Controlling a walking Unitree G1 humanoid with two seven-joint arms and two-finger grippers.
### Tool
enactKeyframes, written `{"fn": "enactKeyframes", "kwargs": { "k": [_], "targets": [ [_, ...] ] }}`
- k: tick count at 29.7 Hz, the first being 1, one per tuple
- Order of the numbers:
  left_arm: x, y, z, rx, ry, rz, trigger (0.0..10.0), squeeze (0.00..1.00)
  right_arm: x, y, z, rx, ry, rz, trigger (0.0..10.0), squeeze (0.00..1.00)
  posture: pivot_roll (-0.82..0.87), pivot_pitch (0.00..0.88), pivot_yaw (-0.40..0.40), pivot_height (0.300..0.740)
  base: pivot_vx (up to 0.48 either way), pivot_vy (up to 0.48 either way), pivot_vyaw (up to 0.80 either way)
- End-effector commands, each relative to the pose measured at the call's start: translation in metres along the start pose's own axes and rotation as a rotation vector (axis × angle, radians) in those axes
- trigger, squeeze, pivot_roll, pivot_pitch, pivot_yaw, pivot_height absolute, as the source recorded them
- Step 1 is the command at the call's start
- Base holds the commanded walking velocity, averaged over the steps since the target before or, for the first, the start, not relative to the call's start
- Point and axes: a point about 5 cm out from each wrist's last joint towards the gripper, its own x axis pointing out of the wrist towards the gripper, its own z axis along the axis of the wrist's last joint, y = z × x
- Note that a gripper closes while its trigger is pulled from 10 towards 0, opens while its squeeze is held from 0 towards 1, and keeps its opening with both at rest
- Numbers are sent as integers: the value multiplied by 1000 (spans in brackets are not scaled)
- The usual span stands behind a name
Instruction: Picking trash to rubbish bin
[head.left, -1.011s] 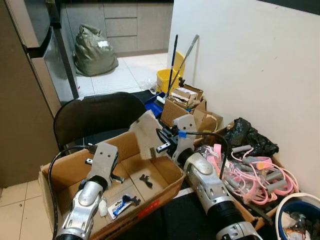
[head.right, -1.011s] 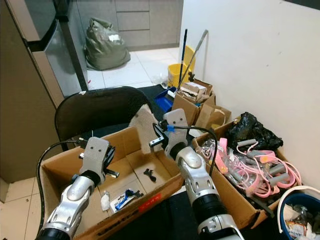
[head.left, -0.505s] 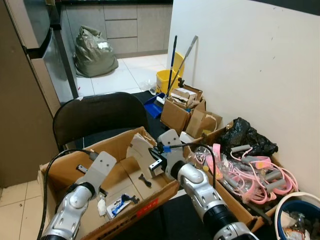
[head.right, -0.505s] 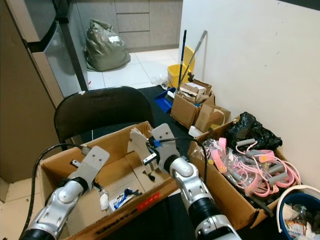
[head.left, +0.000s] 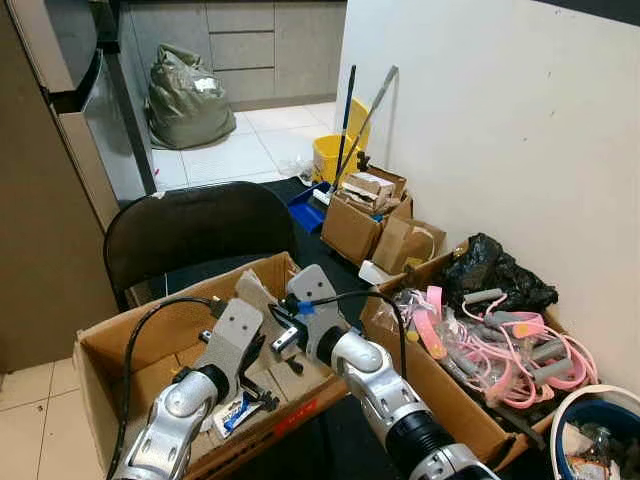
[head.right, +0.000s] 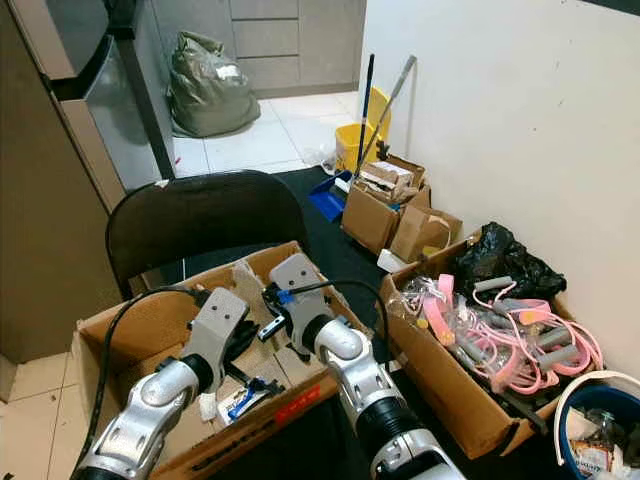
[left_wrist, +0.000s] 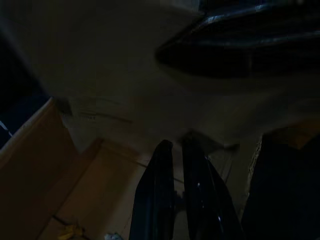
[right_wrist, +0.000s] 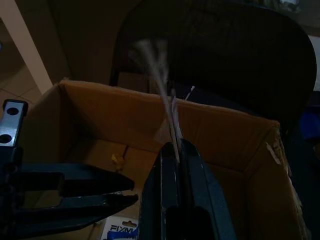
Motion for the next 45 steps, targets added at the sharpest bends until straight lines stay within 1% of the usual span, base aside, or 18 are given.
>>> {"fn": "enactKeyframes", "kwargs": {
  "k": [1, 2, 5, 6, 7, 9, 10, 12, 16, 18, 21, 23, 25, 28, 29, 31, 34, 45],
  "targets": [
    [-1, 1, 2, 23, 5, -3, 10000, 0, -1, 3, -3, 20, -2, 13, 10000, 910, 46, 66, -27, 740, 0, 0, 0],
    [-1, 1, 2, 24, 6, -1, 10000, 0, -1, 4, -2, 31, -6, 23, 10000, 1000, 45, 66, -27, 740, 0, 0, 0],
    [-2, 2, 4, 24, 9, -1, 10000, 0, 0, 3, 0, 26, -14, 19, 10000, 1000, 45, 65, -26, 740, 0, 0, 0],
    [-2, 3, 4, 24, 10, -1, 10000, 0, 0, 1, 0, 35, -19, -3, 10000, 486, 44, 65, -26, 740, 0, 0, 0],
    [-2, 3, 4, 25, 11, 0, 10000, 0, 1, -2, 1, 57, -27, -24, 10000, 94, 44, 64, -26, 740, 0, 0, 0],
    [-2, 3, 4, 26, 11, 0, 10000, 0, 1, -3, 2, 74, -33, -37, 10000, 94, 44, 64, -26, 740, 0, 0, 0],
    [-2, 3, 5, 26, 10, 1, 10000, 0, -1, -13, 4, 101, -55, -104, 10000, 0, 43, 64, -26, 740, 0, 0, 0],
    [-2, 3, 5, 26, 8, 2, 10000, 0, -2, -17, 6, 110, -66, -136, 10000, 0, 43, 64, -26, 740, 0, 0, 0],
    [-1, 7, 5, 10, -6, 61, 10000, 0, -13, -46, 7, 150, -99, -324, 10000, 0, 39, 65, -27, 740, 0, 0, 0],
    [-1, 9, 5, -1, -7, 83, 10000, 0, -17, -52, 6, 160, -97, -363, 10000, 0, 38, 65, -27, 740, 0, 0, 0],
    [0, 17, 11, -67, -67, 174, 10000, 0, -39, -73, -6, 169, -88, -500, 10000, 0, 35, 61, -27, 740, 0, 0, 0],
    [0, 21, 14, -75, -92, 223, 10000, 0, -60, -84, -23, 210, -56, -588, 10000, 0, 28, 55, -17, 740, 0, 0, 0],
    [0, 21, 14, -69, -87, 226, 10000, 0, -64, -85, -26, 206, -47, -600, 10000, 0, 26, 53, -16, 740, 0, 0, 0],
    [1, 20, 11, -74, -89, 224, 10000, 0, -78, -89, -34, 222, -46, -649, 10000, 0, 17, 48, -5, 740, 0, 0, 0],
    [1, 20, 12, -88, -102, 237, 10000, 0, -88, -92, -39, 222, -44, -691, 10000, 0, 16, 44, -1, 740, 0, 0, 0],
    [3, 20, 16, -94, -122, 239, 10000, 0, -94, -93, -43, 228, -38, -715, 10000, 0, 16, 42, 2, 740, 0, 0, 0],
    [4, 19, 17, -86, -122, 240, 10000, 0, -96, -93, -44, 227, -37, -724, 10000, 0, 12, 39, 9, 740, 0, 0, 0],
    [10, 15, 17, -72, -126, 227, 10000, 0, -100, -93, -42, 219, -54, -737, 10000, 0, -1, 21, 11, 740, 0, 0, -784]
  ]
}}
